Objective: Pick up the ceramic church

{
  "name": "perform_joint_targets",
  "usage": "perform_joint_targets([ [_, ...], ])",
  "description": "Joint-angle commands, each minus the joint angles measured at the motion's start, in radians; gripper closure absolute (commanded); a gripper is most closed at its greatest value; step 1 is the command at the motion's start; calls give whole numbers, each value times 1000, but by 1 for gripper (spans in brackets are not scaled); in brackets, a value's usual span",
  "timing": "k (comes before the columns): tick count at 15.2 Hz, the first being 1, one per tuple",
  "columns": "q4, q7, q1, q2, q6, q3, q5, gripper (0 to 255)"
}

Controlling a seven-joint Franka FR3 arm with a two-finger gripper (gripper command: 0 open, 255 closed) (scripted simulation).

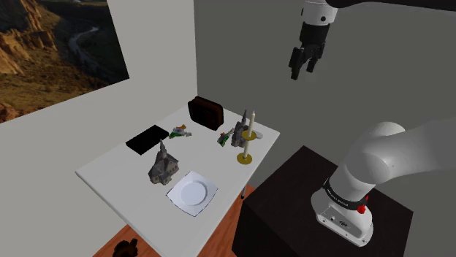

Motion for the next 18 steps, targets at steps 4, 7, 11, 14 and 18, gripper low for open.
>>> perform_joint_targets([
  [4, -28, -106, 10, 58, 78, -50, -44, 0],
  [7, -44, -209, 19, 129, 159, -98, -82, 0],
  [11, -44, -342, 32, 242, 267, -157, -124, 0],
  [14, -29, -439, 42, 340, 347, -196, -146, 0],
  [18, 9, -568, 54, 482, 450, -240, -161, 0],
])
